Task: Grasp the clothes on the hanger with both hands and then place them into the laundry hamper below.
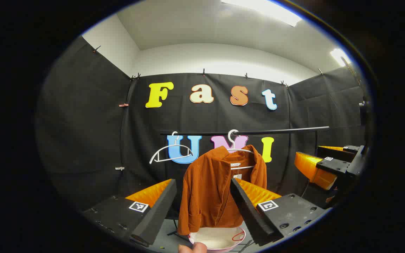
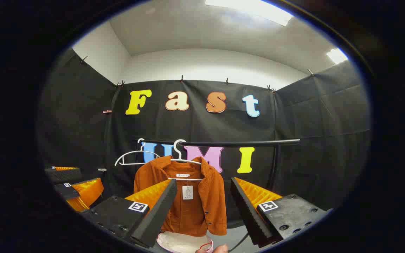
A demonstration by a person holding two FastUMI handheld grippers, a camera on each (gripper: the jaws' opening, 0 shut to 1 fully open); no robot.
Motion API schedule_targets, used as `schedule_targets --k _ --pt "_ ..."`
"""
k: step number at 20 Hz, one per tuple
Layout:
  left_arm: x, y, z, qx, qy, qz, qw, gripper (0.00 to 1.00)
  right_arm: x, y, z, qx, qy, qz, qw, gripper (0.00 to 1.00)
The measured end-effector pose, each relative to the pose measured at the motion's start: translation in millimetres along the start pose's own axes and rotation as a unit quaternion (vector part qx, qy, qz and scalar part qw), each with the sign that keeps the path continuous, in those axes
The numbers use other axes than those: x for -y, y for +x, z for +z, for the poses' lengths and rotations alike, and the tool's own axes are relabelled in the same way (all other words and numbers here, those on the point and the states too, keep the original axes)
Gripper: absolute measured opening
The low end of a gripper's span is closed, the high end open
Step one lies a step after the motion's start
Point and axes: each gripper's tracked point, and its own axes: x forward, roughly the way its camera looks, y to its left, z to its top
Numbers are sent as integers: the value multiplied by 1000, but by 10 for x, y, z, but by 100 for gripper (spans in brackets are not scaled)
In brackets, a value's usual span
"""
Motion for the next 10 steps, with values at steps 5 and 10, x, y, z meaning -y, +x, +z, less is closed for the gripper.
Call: schedule_targets --k 5,10 --pt "-25 7 4 -2 -2 2 1000 97 -5 8 -11 0 -6 -2 1000 98" --pt "-49 25 3 0 3 -2 1000 98 16 24 -7 0 -4 -7 1000 98"
